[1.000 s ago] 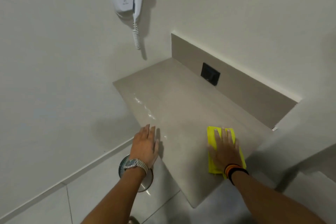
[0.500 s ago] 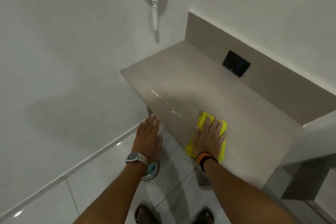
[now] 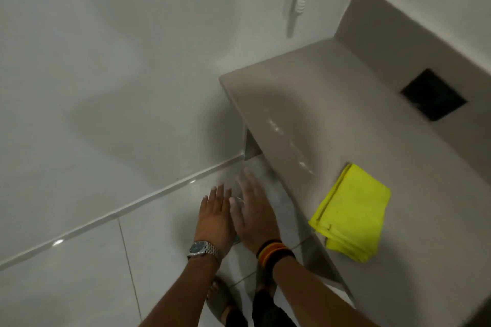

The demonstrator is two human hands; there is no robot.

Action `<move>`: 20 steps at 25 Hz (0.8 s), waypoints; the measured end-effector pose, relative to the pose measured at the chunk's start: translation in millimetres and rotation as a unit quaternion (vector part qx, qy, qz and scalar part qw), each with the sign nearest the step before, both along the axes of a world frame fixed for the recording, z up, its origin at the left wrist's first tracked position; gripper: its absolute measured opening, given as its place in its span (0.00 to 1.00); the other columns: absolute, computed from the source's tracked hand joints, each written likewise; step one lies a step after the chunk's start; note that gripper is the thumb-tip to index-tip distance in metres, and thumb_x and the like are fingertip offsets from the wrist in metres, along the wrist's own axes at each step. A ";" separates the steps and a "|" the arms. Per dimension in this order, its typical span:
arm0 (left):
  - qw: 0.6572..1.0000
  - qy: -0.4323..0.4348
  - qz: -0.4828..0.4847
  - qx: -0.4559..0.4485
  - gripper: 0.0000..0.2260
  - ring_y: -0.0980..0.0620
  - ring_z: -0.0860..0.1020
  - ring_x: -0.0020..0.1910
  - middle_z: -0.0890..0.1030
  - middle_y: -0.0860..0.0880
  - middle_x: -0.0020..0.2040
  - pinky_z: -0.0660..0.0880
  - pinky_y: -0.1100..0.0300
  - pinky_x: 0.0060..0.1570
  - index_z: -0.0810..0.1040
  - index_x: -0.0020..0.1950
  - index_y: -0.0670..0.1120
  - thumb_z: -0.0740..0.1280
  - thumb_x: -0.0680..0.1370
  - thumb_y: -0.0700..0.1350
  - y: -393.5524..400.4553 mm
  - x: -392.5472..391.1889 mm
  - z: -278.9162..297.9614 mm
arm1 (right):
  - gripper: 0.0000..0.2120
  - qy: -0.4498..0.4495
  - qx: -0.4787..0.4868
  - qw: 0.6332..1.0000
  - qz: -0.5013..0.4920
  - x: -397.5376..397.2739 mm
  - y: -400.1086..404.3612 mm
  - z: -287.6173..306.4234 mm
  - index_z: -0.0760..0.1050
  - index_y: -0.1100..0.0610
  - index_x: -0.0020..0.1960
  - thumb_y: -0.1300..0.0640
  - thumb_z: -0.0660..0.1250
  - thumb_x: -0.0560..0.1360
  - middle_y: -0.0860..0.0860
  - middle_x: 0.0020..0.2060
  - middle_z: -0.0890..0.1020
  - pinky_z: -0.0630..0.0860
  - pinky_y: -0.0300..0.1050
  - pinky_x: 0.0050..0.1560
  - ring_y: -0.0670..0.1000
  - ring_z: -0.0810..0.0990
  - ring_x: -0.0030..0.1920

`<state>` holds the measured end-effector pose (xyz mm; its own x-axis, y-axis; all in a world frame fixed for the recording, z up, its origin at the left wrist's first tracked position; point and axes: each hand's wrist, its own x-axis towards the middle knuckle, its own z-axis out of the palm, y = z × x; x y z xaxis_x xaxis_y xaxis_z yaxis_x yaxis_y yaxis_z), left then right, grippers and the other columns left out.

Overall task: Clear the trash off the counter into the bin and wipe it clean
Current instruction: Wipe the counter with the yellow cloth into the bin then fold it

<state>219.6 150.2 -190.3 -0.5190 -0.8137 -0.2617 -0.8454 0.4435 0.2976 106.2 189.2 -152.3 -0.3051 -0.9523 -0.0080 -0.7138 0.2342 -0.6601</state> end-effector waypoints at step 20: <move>0.875 0.042 0.425 0.231 0.12 0.35 0.81 0.53 0.82 0.36 0.56 0.76 0.50 0.46 0.76 0.58 0.40 0.61 0.80 0.47 -40.8 45.1 -390.6 | 0.15 -0.167 0.364 0.868 -0.292 -9.7 -17.7 -425.5 0.76 0.57 0.64 0.62 0.62 0.79 0.57 0.58 0.83 0.84 0.44 0.42 0.61 0.83 0.55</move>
